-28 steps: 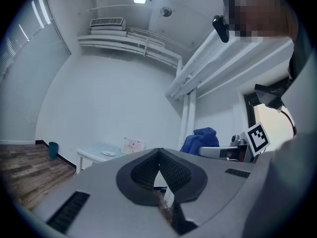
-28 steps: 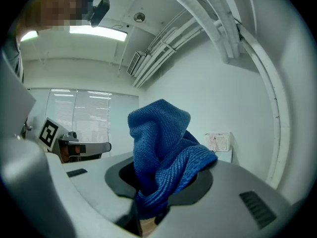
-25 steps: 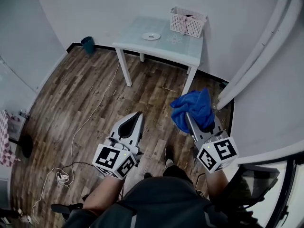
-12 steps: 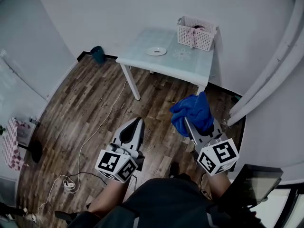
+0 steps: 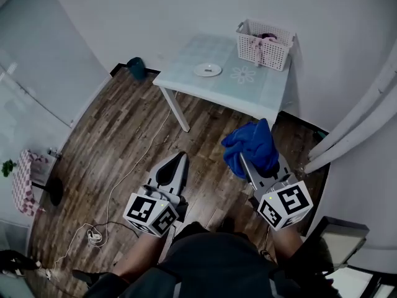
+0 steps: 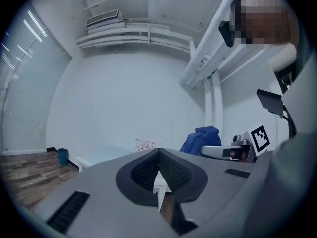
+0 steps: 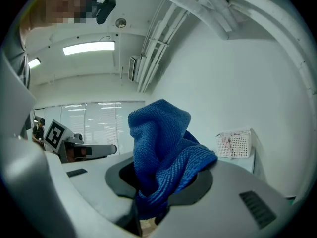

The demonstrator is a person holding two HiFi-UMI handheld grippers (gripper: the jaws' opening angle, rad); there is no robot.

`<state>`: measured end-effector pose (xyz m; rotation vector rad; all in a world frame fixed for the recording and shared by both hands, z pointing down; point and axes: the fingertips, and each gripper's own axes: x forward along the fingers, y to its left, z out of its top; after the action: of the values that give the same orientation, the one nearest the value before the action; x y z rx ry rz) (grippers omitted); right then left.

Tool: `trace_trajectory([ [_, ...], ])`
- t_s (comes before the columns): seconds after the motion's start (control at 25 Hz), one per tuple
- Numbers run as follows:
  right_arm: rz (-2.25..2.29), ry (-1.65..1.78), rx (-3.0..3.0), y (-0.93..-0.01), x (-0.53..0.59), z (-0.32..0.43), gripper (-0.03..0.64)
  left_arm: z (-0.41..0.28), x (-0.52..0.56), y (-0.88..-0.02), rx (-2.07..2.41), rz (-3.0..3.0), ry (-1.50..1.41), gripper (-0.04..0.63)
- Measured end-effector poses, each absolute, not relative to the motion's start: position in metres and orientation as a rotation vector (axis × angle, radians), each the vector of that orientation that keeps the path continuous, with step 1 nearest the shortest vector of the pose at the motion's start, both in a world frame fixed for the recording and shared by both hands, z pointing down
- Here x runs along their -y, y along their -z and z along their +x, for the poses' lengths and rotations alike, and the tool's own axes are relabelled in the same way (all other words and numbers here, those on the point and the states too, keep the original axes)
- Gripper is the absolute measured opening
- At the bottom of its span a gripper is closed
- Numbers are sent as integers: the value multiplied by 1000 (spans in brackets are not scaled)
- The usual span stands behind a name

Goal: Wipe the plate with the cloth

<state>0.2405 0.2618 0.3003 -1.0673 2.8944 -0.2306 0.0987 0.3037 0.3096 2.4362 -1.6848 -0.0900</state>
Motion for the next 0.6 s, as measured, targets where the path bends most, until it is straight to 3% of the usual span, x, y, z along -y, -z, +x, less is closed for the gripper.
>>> trace_trajectory([
  [0.6,-1199,242,-2863,-319,-163,213,118,62,-200,-318,1630,2487,124,9],
])
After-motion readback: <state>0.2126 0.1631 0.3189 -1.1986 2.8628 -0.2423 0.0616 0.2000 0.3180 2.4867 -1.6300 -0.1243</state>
